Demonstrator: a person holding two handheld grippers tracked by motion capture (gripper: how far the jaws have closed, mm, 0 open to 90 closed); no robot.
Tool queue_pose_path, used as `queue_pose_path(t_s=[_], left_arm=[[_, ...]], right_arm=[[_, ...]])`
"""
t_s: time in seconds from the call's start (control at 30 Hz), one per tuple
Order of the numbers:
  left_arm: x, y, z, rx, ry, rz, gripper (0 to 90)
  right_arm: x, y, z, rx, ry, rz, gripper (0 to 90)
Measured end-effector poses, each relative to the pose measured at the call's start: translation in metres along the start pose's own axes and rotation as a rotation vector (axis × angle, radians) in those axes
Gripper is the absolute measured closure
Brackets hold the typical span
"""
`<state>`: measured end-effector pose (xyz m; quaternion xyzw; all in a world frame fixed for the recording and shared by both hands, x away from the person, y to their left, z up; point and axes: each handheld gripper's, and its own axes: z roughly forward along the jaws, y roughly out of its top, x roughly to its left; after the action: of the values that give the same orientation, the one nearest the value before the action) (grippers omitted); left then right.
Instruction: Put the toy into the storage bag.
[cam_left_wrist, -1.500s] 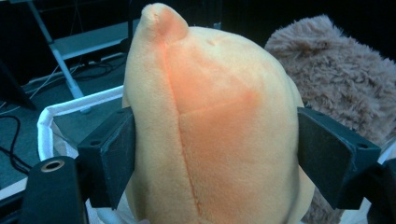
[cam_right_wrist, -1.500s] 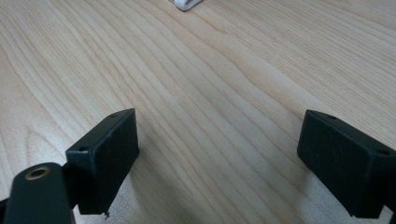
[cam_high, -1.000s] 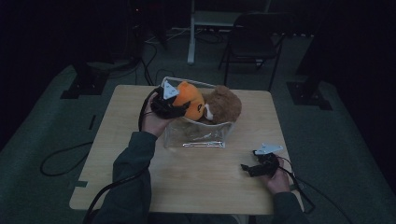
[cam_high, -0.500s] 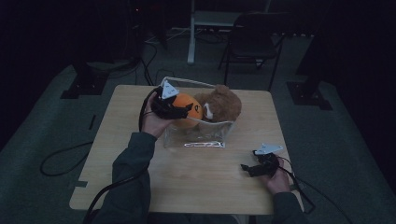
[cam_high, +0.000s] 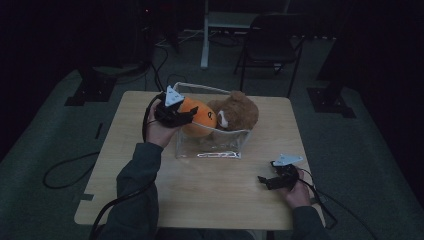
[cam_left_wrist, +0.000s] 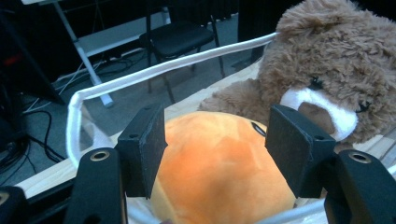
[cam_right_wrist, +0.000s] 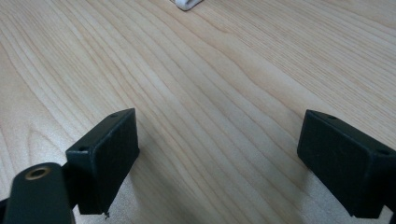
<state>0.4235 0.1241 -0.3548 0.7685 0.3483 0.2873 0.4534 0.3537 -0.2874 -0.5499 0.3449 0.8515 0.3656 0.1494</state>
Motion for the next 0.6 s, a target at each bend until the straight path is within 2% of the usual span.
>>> queue_pose_path(t_s=[0.33,0.6], left_arm=[[0.013,-0.011,-0.010,0.002,0.014,-0.038,37.9],[0.028,-0.029,-0.022,0.003,0.044,-0.089,37.7]], right_arm=[[0.000,0.000,0.000,0.001,0.000,0.001,12.0],[0.000,0.000,0.000,0.000,0.000,0.000,12.0]])
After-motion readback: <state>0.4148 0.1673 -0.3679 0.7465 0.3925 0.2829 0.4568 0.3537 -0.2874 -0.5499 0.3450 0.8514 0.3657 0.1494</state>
